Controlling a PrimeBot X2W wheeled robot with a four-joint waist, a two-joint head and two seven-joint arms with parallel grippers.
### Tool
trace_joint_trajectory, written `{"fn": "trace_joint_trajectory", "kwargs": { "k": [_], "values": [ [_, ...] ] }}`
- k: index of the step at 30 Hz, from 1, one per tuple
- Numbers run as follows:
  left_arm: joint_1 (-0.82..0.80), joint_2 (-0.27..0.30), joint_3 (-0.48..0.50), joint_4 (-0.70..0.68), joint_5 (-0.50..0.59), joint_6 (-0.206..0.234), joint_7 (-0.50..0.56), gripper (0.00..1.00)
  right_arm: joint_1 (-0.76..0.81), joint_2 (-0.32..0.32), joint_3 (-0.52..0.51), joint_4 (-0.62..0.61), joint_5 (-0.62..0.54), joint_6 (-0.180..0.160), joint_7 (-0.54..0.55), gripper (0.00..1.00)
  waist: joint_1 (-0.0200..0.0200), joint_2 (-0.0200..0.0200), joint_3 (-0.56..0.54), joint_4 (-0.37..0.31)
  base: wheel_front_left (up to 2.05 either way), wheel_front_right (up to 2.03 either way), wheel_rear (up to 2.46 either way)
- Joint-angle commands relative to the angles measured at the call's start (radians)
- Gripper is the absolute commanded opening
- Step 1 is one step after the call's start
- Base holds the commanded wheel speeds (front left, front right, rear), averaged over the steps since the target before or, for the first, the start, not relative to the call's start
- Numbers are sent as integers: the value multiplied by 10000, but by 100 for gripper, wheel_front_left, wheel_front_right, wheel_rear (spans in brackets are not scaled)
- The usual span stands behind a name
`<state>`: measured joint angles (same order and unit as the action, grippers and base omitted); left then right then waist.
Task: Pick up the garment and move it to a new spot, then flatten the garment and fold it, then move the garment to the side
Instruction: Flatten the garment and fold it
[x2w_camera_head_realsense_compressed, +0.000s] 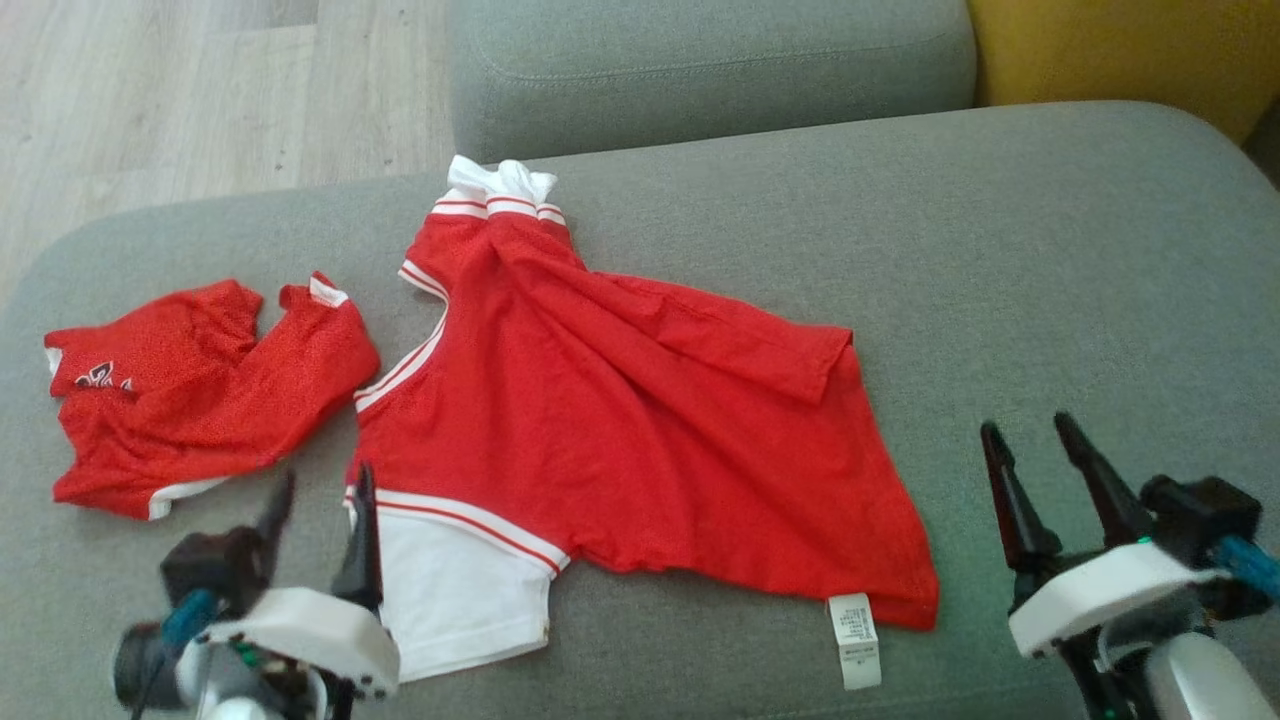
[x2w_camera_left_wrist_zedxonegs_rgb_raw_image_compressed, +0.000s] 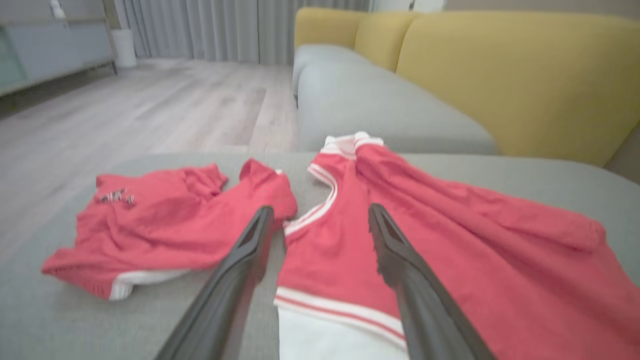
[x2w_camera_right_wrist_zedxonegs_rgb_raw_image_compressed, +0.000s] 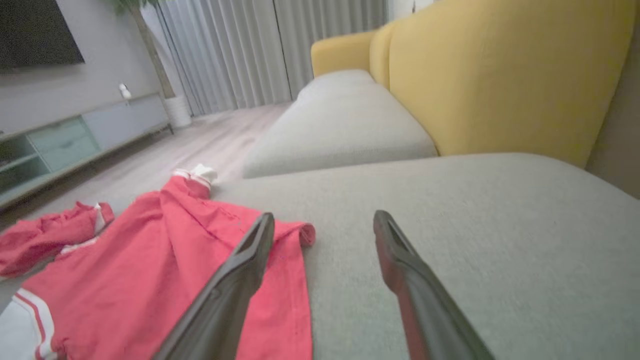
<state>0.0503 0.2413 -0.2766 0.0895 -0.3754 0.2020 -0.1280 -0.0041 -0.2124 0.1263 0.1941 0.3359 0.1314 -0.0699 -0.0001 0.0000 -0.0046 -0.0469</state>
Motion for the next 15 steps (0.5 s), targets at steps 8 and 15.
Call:
{"fn": "trace_joint_trajectory", "kwargs": {
  "k": [8,15],
  "values": [
    [290,559,58,-1037,-512,432,3581,100,679,-596,400,-563,926,-7,3617,100,1,0,333,281,0,0,0],
    [411,360,-133,-614,-919,501,4419,100,951,-249,335,-600,994,-7,4721,100,1,0,711,372,0,0,0]
  ]
}}
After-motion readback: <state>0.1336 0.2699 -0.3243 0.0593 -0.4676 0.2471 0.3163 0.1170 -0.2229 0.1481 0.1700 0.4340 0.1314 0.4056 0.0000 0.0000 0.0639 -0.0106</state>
